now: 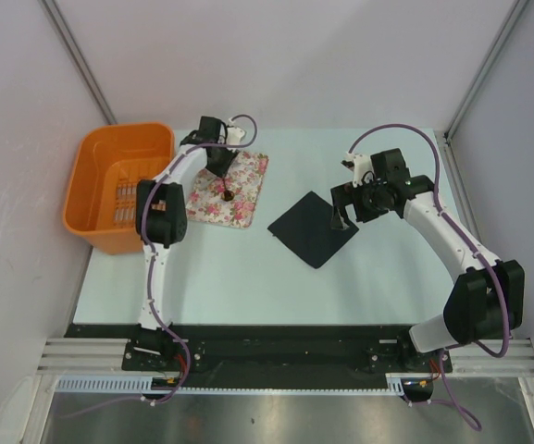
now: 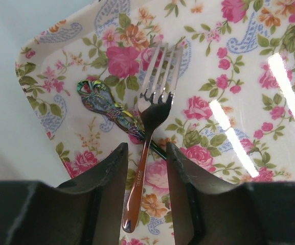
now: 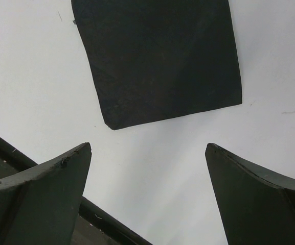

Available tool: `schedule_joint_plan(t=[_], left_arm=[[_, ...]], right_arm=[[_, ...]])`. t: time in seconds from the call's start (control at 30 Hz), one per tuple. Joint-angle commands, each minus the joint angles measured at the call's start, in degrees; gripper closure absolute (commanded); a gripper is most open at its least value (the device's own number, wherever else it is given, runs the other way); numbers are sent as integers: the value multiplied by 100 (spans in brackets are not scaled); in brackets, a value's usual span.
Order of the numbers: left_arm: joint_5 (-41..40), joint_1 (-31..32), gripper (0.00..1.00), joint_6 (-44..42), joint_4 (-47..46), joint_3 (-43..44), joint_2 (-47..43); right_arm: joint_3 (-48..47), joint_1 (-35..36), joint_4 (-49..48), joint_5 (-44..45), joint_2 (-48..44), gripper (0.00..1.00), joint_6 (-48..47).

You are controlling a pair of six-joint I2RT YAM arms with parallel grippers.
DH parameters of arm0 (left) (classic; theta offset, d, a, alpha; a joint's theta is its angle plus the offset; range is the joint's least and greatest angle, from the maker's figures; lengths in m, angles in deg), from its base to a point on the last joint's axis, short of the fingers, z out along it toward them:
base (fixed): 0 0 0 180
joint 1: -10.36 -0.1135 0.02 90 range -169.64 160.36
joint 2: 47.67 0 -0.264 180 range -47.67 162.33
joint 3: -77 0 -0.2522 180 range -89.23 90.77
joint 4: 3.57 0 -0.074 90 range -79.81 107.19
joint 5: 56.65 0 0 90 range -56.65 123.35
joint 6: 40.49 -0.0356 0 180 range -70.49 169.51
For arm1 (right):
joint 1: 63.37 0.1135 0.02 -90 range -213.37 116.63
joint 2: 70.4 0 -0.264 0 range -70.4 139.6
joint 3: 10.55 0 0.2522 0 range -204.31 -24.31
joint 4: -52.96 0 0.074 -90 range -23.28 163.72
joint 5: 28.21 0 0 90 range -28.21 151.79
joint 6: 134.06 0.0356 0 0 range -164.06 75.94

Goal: Place the utensils on the paper napkin and roll it up

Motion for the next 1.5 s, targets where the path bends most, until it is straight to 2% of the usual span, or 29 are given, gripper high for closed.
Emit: schedule_joint_plan(t=[0.0,0.13,0.4,0.83,1.2,1.3,1.33,1.4,1.43,1.47], left_arm=[[316,-90,60,-218,174,220,-72],[482,-177,64,-166,95,44,-247],[641,-301,64,-218,33,-44,-546],[737,-441,64,-403,313,-115,-353],[782,-292,67,-570,674,61,-37],[764,-266,72,-561,789,192,77],[764,-266,79,-535,867,254,104],[799,-266,86,-491,1008,412,192],[799,-266,95,-439,1017,430,192],[799,-266,98,-412,1009,430,175]], right_arm=[[-194,-17,-40,-102,32,0,2],[-203,-17,-32,-101,14,0,2],[-203,-17,-14,-137,-12,0,2],[-230,-34,-5,-154,32,0,-16],[-318,-17,21,-181,199,0,-25],[-361,-26,30,-189,217,0,-16],[-370,-35,47,-189,217,0,-16],[-405,-26,39,-198,225,0,-7],[-414,-35,39,-207,234,0,2],[-432,-43,47,-216,234,0,19]])
